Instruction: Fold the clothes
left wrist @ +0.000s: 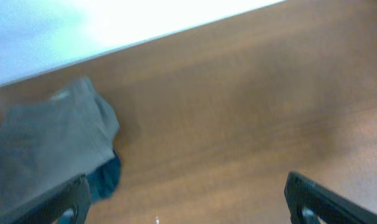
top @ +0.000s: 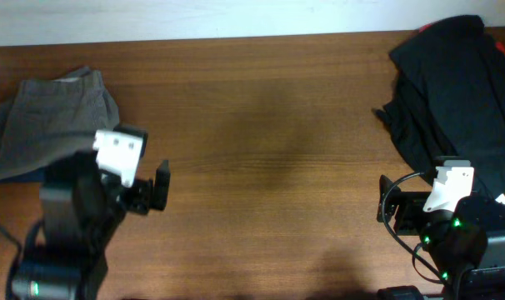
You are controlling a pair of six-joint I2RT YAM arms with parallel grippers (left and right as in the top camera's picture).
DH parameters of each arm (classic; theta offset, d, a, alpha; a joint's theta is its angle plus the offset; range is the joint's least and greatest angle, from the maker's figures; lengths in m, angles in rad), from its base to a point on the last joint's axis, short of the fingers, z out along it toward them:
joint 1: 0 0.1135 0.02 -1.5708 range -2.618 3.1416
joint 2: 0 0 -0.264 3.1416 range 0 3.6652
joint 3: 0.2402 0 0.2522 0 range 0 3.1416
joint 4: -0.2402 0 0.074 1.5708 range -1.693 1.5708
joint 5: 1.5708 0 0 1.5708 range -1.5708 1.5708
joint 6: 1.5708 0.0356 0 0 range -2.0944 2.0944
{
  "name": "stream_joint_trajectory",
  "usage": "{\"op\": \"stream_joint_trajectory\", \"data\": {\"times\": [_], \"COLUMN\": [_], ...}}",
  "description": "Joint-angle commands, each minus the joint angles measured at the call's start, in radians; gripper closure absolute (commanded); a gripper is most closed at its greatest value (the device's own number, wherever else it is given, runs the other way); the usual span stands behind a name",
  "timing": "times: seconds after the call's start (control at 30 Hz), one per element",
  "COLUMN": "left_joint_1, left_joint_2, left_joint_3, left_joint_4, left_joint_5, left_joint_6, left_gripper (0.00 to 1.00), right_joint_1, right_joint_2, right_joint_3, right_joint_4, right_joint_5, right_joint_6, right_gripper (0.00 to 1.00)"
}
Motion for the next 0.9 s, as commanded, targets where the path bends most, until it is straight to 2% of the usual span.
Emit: {"op": "stream_joint_trajectory", "data": {"times": [0.0, 0.13, 0.43, 0.73, 0.87], "left_joint_1": [-0.002, -0.002, -0.002, -0.002, -0.002], "left_joint_2": [-0.123, -0.183, -0.184, -0.184, -0.184], "left_joint_3": [-0.126, -0.146, -0.146, -0.146, -0.146], "left_joint_4": [0.023, -0.114, -0.348, -0.373, -0.373], "left_joint_5": [-0.027, -0.027, -0.027, -0.027, -0.027], "left_joint_6": [0.009, 0.009, 0.009, 0.009, 0.009], "left_gripper": [0.01, 0.01, 0.01, 0.01, 0.01], "right_joint_1": [0.005, 0.005, 0.005, 0.004, -0.004], "right_joint_2": [0.002, 0.002, 0.002, -0.019, -0.095], "right_joint_3": [-0.005, -0.005, -0.005, -0.014, -0.082], "right_joint_4": [-0.003, -0.003, -0.003, -0.061, -0.043], "right_joint_5": [0.024, 0.024, 0.024, 0.023, 0.021], "right_joint_6": [0.004, 0.004, 0.004, 0.004, -0.004], "right_gripper": [0.01, 0.01, 0.01, 0.01, 0.01]}}
